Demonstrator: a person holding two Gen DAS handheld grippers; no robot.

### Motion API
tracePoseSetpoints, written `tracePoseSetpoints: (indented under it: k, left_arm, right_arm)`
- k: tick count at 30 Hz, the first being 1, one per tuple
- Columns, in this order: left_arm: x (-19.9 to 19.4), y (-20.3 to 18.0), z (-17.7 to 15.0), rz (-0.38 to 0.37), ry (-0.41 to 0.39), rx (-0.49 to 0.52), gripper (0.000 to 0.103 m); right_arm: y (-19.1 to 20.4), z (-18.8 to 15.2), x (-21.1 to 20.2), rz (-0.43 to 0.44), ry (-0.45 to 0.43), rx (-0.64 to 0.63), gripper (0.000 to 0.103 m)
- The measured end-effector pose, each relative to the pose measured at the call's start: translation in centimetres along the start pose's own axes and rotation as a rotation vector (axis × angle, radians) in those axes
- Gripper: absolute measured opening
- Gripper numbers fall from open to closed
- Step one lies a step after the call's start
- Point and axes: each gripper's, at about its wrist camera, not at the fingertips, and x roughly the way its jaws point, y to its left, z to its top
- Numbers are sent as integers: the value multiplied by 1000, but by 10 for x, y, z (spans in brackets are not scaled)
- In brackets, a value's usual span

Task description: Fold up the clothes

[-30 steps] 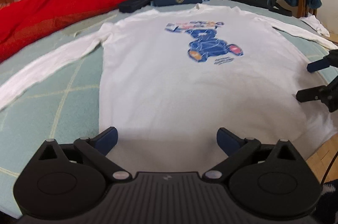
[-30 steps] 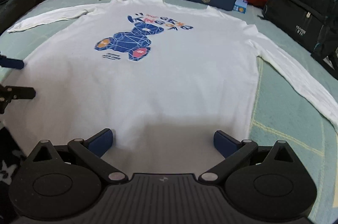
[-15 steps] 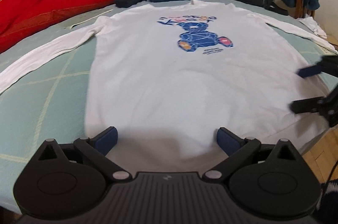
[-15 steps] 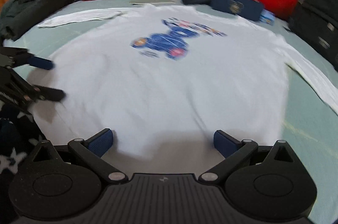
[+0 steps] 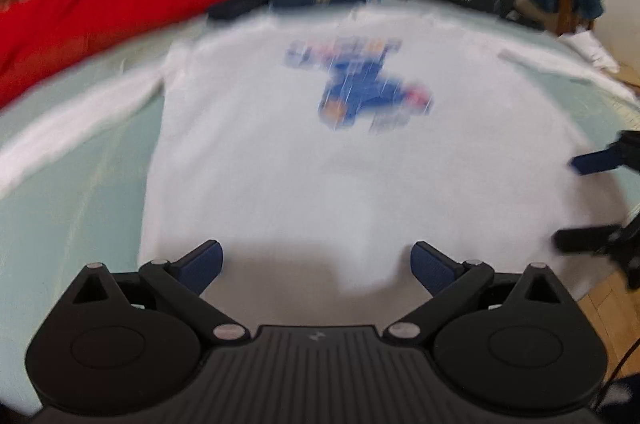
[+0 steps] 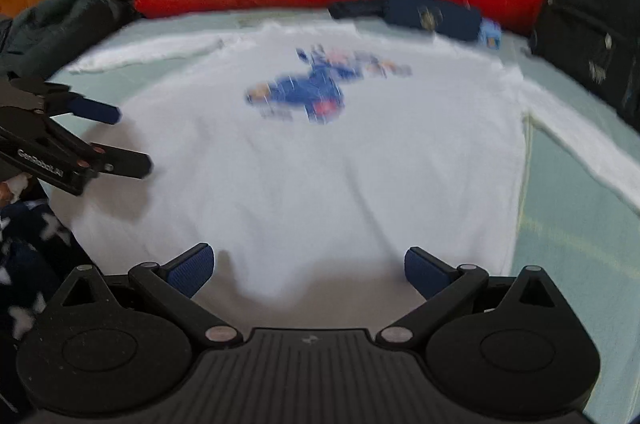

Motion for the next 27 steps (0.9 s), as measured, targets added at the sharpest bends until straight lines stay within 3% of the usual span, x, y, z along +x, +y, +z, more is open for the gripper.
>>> tracePoseSetpoints:
  k: [2,5,8,11,15,18,22,27]
  left_arm:
    - [-5,3,-12,-15,-49,-10,101]
    - [-14,4,-5,7,-38,-13,101]
    - [-22,2,6,49,-74,1,101]
    - [-25,0,12,45,-94,4,101]
    - [-27,1,18,54,-103,-3,101]
    - [-23,5,17,66,-90,-15,101]
    - [-21,11,19,62,-66,-33,101]
    - [-27,12,29,52,-116,-32,101]
  right_arm:
    - [-8,-6,-6,7,-8,30,103]
    - [-19,-4,-12,23,-28,82,103]
    - [-30,23,-7,7,-77,90,103]
    - [-45,57,7,-2,-117,83,103]
    - [-73,90,44,34,-74,160,103]
    - [-84,83,67,42,-25,194,103]
    - [-76,64,56,-8,-32,118,103]
    - [-88,89,50,-54,-30,115,103]
